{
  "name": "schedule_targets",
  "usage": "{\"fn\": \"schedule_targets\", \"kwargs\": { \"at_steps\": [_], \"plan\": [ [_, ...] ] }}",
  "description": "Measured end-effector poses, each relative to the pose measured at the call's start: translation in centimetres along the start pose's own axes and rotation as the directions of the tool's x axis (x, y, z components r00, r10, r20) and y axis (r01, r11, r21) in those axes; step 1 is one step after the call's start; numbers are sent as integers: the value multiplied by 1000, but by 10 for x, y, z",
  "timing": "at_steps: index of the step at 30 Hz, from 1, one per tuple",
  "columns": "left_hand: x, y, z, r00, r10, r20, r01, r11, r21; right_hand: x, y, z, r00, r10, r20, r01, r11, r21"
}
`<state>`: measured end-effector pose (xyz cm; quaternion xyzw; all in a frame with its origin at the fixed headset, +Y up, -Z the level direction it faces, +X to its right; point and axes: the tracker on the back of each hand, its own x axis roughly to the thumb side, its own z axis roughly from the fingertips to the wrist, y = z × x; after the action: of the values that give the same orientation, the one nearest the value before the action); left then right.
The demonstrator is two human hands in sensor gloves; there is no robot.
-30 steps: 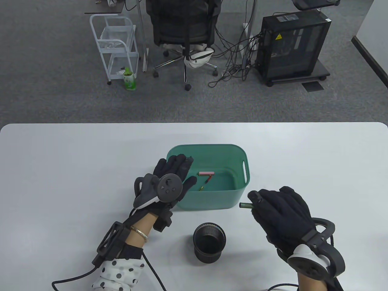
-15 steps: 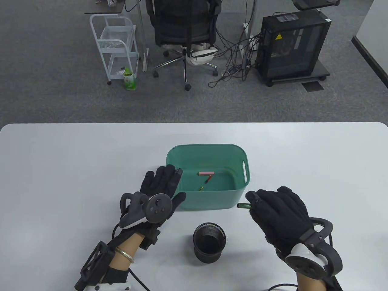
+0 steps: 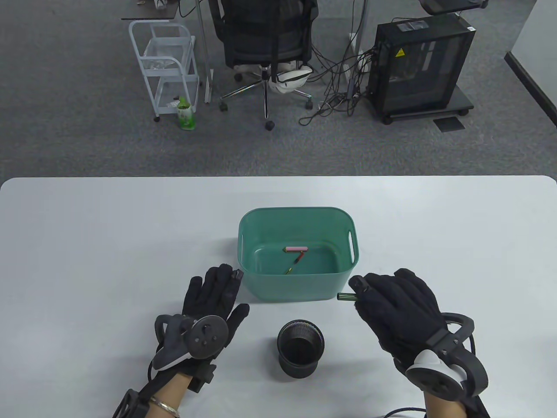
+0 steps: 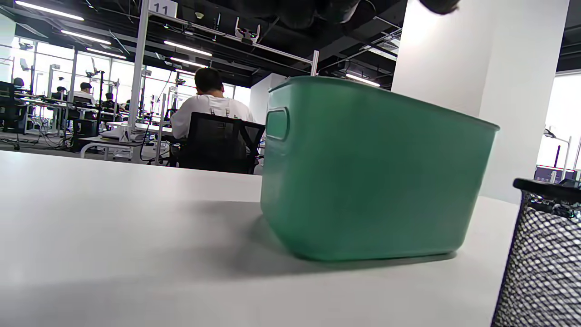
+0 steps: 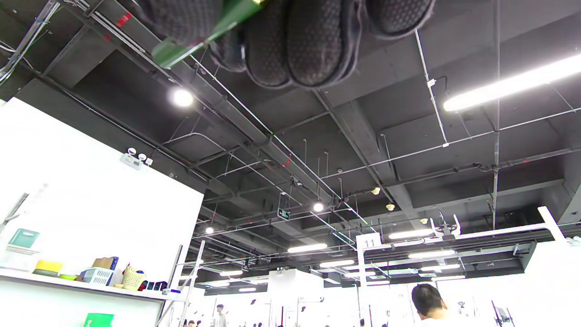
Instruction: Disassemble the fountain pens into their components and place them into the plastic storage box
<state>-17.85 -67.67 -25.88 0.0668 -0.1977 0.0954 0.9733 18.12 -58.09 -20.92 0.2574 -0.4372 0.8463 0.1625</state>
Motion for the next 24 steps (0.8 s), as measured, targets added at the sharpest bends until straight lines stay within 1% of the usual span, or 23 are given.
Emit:
{"fn": "schedule_targets", "kwargs": {
  "at_steps": [2,5,9,12,24],
  "plan": [
    [1,-6,6,1000,3,-6,-3,1000,10,2,1,0,1000,-1,4,1,1000,7],
    [3,-17,15,1000,28,-11,-28,1000,-3,4,2,0,1000,-1,12,1,1000,9],
    [7,-27,22,1000,-24,-7,24,1000,-8,5,5,0,1000,-6,14,6,1000,22],
    [8,-30,25,998,-57,1,57,998,-16,5,8,0,1000,6,16,-6,999,34],
    [6,-31,28,998,-59,9,59,998,-26,6,13,0,1000,17,22,-18,998,62]
  ]
}}
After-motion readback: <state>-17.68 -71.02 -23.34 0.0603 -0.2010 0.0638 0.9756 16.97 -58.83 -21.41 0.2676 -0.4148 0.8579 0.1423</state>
